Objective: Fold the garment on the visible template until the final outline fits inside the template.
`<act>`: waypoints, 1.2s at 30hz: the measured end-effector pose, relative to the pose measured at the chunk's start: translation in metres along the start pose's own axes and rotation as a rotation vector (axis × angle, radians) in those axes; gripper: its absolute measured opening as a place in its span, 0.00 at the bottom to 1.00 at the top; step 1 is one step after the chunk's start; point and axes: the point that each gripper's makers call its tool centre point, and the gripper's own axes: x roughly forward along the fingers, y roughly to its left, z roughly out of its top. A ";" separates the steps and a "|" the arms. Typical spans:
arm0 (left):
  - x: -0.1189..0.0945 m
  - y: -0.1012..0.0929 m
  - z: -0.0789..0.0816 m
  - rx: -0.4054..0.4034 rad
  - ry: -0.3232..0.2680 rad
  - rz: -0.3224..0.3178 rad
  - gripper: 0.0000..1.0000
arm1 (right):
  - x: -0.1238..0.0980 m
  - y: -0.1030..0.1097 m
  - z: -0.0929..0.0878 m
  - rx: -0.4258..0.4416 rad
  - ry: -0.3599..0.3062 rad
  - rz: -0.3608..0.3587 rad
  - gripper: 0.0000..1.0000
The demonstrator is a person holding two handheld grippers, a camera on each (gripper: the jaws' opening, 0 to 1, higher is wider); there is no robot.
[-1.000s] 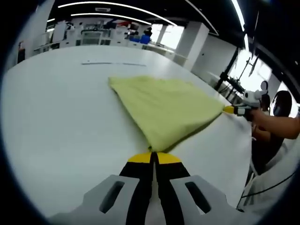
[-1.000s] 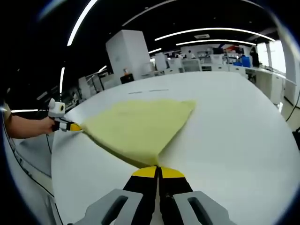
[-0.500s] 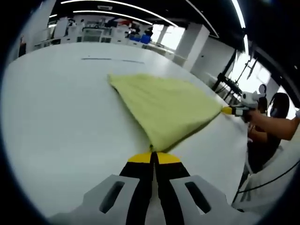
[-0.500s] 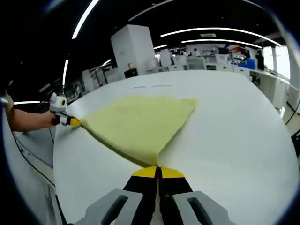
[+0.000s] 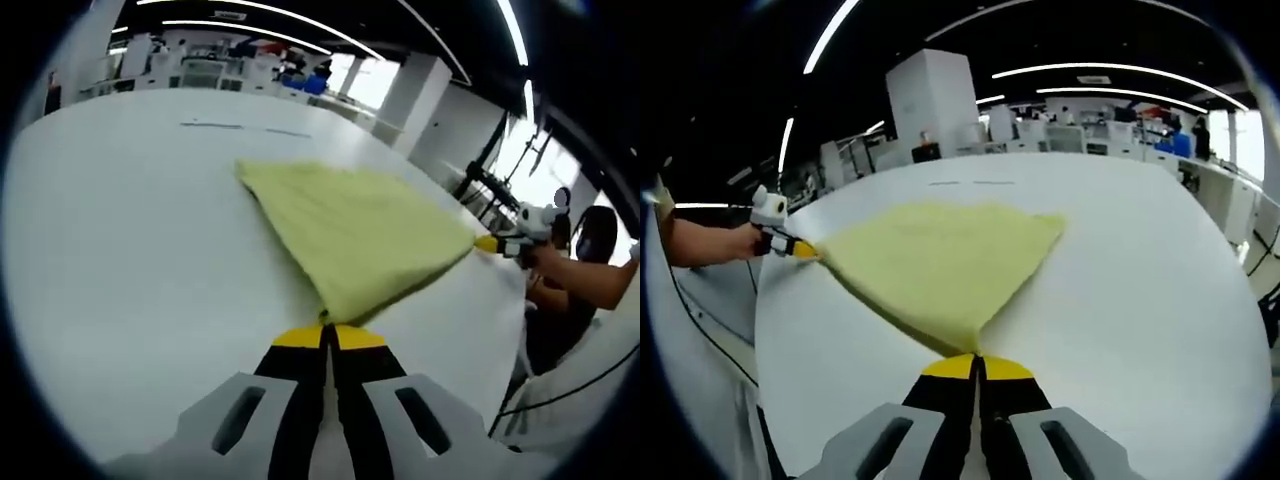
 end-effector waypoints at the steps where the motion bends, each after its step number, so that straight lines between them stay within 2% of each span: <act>1: -0.001 -0.001 0.001 0.000 -0.006 -0.002 0.03 | -0.001 0.000 0.001 -0.003 -0.004 -0.001 0.00; 2: -0.002 -0.002 0.003 -0.005 -0.015 -0.003 0.06 | -0.002 0.000 0.002 -0.005 -0.006 -0.003 0.01; 5: -0.007 -0.003 0.008 -0.013 -0.036 -0.002 0.15 | -0.005 -0.002 0.005 -0.003 -0.019 -0.013 0.14; 13: -0.020 -0.009 0.020 -0.030 -0.070 0.002 0.40 | -0.015 0.003 0.016 0.007 -0.050 -0.014 0.29; 18: -0.028 -0.019 0.021 -0.004 -0.070 -0.004 0.50 | -0.023 0.008 0.025 0.039 -0.072 -0.012 0.43; 20: -0.030 -0.021 0.020 0.001 -0.064 -0.003 0.55 | -0.026 0.011 0.028 0.039 -0.075 -0.006 0.46; 24: -0.039 -0.029 0.022 0.011 -0.073 -0.007 0.60 | -0.035 0.019 0.035 0.027 -0.081 -0.004 0.53; 27: -0.046 -0.035 0.028 0.006 -0.095 -0.015 0.66 | -0.040 0.023 0.036 0.017 -0.074 -0.005 0.60; 30: -0.052 -0.040 0.029 0.013 -0.094 -0.016 0.75 | -0.046 0.027 0.035 -0.002 -0.057 -0.002 0.63; 36: -0.058 -0.051 0.028 0.032 -0.079 -0.025 0.80 | -0.058 0.026 0.032 0.001 -0.039 -0.014 0.69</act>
